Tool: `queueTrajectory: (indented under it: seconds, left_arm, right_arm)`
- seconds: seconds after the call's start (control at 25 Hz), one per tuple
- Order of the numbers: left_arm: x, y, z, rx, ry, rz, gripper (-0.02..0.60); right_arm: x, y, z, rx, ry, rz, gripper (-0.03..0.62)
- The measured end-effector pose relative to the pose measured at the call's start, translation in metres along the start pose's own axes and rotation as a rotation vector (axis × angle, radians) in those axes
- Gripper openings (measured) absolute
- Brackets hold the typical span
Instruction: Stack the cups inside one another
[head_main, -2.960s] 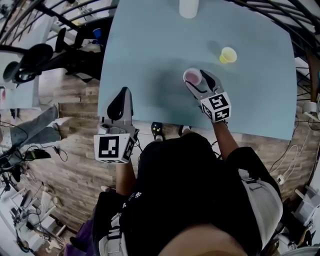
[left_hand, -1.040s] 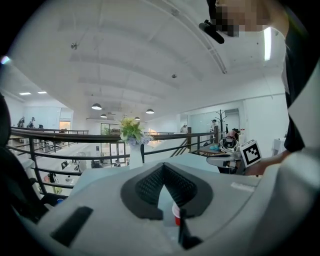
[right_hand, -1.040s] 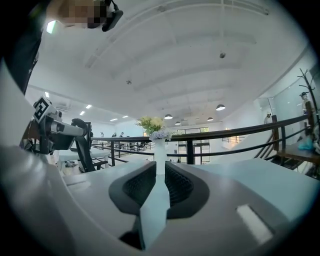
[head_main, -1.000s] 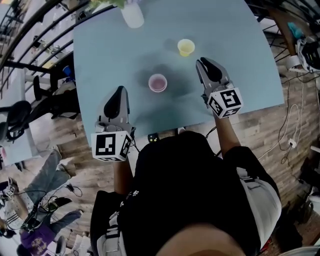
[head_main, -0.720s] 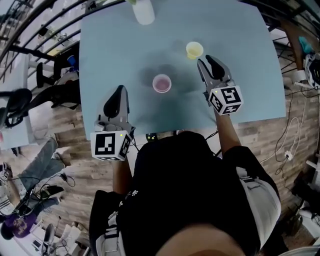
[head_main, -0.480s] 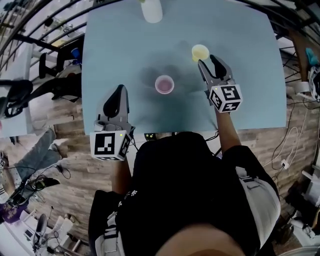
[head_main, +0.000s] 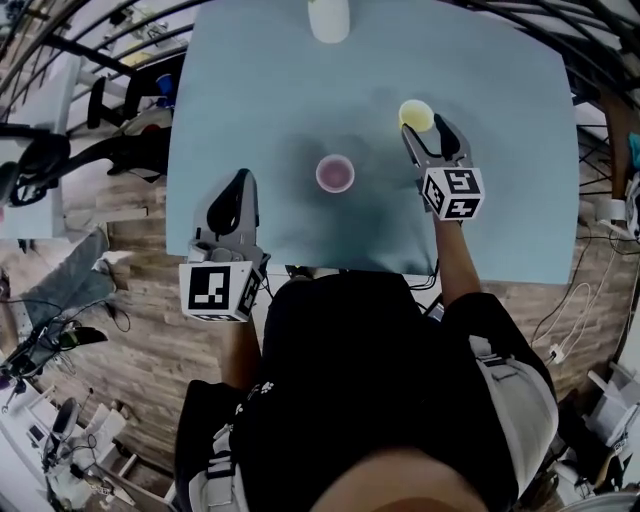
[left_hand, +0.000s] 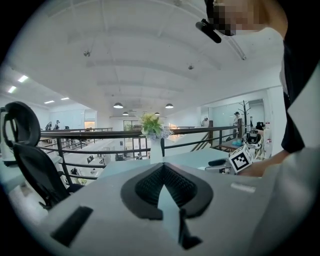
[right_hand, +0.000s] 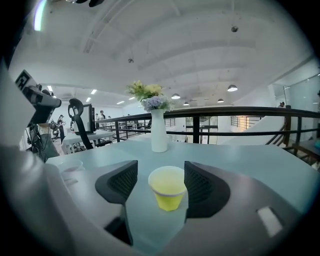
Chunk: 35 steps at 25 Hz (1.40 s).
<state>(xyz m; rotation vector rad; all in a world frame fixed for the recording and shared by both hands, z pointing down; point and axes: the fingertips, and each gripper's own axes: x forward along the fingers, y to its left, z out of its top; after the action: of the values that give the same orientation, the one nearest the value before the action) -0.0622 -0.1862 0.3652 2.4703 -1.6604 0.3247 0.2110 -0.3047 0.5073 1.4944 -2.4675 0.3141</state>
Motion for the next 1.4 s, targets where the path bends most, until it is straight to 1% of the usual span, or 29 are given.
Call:
queueTrajectory:
  seconds: [0.24,0.4,0.72,0.84,0.92,1.32,1.4]
  left_arm:
    - [-0.002,-0.002,-0.003,-0.004,0.021,0.04,-0.012]
    - [-0.004,0.001,-0.005,-0.001,0.027,0.064,-0.012]
    - [-0.01,0.002,-0.012,-0.002,0.05,0.097,-0.012]
    - [-0.014,0.004,-0.013,-0.006,0.057,0.108,-0.012]
    - [-0.016,0.005,-0.012,-0.008,0.049,0.112,-0.012]
    - [-0.021,0.011,-0.011,-0.01,0.036,0.095,-0.012]
    - [-0.023,0.012,-0.014,-0.009,0.047,0.088,-0.012]
  right_arm:
    - [0.014,-0.017,-0.015,0.003,0.055,-0.014,0.353]
    - [0.023,-0.018,-0.022,0.001,0.069,-0.002,0.379]
    - [0.039,-0.018,-0.033,-0.001,0.085,0.017,0.379]
    - [0.041,-0.016,-0.034,-0.008,0.088,0.023,0.356]
    - [0.04,-0.015,-0.034,-0.013,0.09,0.024,0.354]
    - [0.034,0.002,-0.026,-0.017,0.094,0.035,0.356]
    - [0.031,0.005,-0.024,-0.017,0.092,0.037,0.356]
